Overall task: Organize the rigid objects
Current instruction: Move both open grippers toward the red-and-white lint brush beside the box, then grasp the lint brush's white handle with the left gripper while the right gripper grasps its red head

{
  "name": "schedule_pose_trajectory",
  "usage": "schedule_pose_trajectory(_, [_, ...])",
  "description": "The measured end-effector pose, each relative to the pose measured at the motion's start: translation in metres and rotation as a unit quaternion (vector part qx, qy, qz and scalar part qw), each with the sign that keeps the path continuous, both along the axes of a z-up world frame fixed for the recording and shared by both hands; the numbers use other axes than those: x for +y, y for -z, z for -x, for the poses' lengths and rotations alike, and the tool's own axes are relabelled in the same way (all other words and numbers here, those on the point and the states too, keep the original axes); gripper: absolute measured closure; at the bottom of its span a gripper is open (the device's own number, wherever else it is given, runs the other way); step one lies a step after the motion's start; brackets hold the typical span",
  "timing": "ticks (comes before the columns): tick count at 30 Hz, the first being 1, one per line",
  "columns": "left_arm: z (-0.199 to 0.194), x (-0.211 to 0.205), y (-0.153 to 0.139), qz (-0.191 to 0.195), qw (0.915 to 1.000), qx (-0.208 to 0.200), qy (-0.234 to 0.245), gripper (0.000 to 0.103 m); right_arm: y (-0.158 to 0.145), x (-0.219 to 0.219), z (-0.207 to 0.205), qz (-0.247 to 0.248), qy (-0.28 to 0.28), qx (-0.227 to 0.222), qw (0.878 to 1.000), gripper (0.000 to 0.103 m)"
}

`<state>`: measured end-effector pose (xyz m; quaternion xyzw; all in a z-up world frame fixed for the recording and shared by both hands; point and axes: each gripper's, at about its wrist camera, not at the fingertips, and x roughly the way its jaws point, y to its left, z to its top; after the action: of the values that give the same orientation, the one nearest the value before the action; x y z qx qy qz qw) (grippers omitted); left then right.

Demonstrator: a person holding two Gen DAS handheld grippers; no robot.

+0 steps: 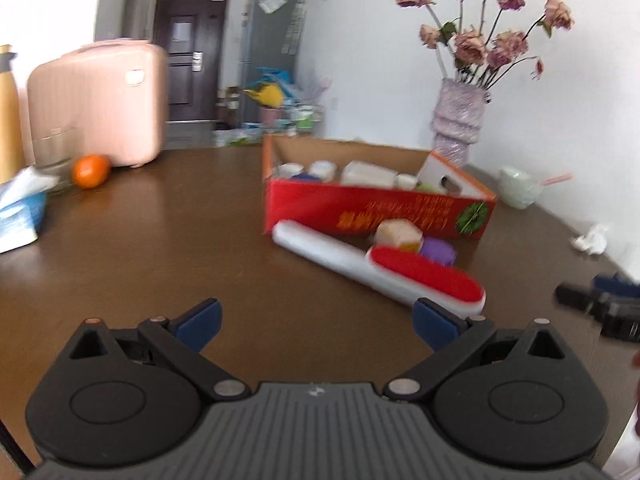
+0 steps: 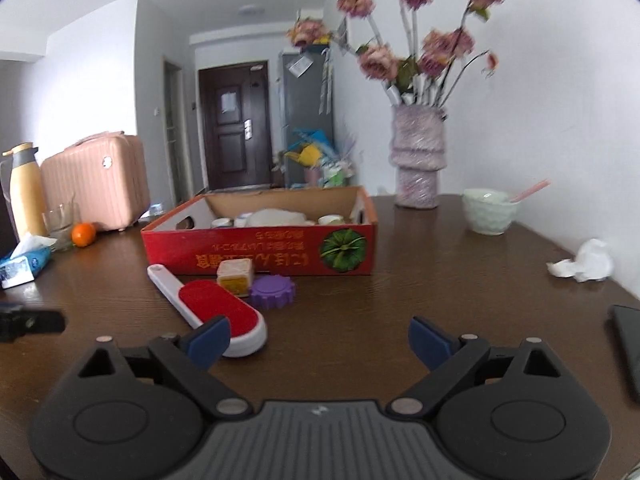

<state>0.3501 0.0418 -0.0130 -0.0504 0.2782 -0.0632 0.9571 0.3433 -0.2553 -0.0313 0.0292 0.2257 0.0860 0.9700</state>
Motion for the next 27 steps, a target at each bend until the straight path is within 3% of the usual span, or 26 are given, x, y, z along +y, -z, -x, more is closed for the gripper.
schedule_pose_trajectory(4, [-0.068,0.022,0.004,0.055,0.9974,0.028,0.038,0.000,0.006,0.018,-0.028,-0.015,-0.048,0.027,0.998,0.008])
schedule_pose_trajectory(7, [-0.110,0.026,0.010,0.025,0.9986,0.042,0.016,0.003,0.014,0.038,-0.045,-0.010,-0.072,0.034,0.997,0.014])
schedule_pose_trajectory(9, [-0.131,0.030,0.014,0.033,0.9979,0.053,0.014,0.008,0.018,0.048,-0.057,-0.013,-0.083,0.041,0.996,0.014])
schedule_pose_trajectory(11, [-0.148,0.036,0.021,0.043,0.9967,0.070,0.004,0.018,0.023,0.057,-0.067,-0.018,-0.097,0.053,0.994,0.017])
schedule_pose_trajectory(13, [-0.159,0.042,0.028,0.046,0.9955,0.082,-0.009,0.032,0.028,0.063,-0.076,-0.008,-0.102,0.058,0.993,0.028])
schedule_pose_trajectory(14, [-0.161,0.047,0.031,0.054,0.9949,0.084,-0.010,0.034,0.029,0.065,-0.080,0.004,-0.097,0.061,0.993,0.040])
schedule_pose_trajectory(18, [-0.165,0.058,0.044,0.084,0.9919,0.095,0.001,0.055,0.033,0.047,-0.094,-0.026,-0.066,0.076,0.995,0.041])
schedule_pose_trajectory(21, [-0.159,0.054,0.046,0.071,0.9932,0.091,0.013,0.064,0.034,0.038,-0.100,-0.025,-0.050,0.076,0.996,0.041])
schedule_pose_trajectory(23, [-0.152,0.058,0.038,0.081,0.9925,0.091,0.011,0.064,0.031,0.036,-0.101,-0.024,-0.043,0.076,0.996,0.042])
schedule_pose_trajectory(27, [-0.114,0.068,0.022,0.099,0.9929,0.065,0.006,0.040,0.028,0.030,-0.107,-0.042,-0.049,0.079,0.995,0.042])
